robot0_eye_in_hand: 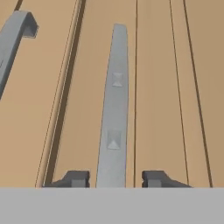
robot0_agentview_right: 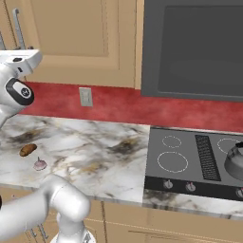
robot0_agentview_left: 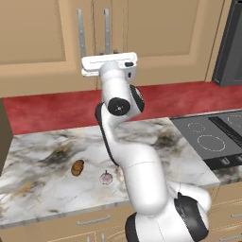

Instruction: Pick the pan from the cabinet and place it on the stove. Then turn on the stove burner for the pan.

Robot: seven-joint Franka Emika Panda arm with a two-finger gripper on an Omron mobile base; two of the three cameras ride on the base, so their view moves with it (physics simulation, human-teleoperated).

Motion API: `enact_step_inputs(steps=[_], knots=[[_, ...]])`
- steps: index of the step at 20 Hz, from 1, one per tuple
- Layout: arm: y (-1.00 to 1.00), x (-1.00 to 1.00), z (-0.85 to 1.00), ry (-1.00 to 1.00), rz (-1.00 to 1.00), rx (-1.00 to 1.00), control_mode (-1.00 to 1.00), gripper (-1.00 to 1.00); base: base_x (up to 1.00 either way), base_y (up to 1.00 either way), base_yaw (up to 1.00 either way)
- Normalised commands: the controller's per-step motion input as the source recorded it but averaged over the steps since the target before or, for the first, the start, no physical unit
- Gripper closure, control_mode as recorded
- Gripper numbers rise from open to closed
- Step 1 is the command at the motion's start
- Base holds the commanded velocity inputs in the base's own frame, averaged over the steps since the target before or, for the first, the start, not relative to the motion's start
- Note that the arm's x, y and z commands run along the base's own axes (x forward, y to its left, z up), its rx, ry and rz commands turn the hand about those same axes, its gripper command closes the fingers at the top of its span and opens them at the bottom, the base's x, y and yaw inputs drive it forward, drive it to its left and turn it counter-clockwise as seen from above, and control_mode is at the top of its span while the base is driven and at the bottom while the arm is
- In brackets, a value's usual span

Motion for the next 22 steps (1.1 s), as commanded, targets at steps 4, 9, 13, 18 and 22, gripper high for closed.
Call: enact_step_inputs(steps=[4,9,13,18,22], knots=[[0.07,0.00,-0.11,0.01,0.05,0.00,-1.00,1.00,0.00,0.00,0.00],[0.05,-0.08,-0.03,0.07,0.15,0.00,-1.00,1.00,0.00,0.00,0.00],[-0.04,-0.53,0.04,0.09,0.22,0.00,-1.00,1.00,0.00,0.00,0.00],[-0.24,-0.87,0.16,0.04,0.22,0.00,-1.00,1.00,0.00,0.00,0.00],[-0.32,-1.00,0.23,0.00,0.18,0.00,-1.00,1.00,0.00,0.00,0.00]])
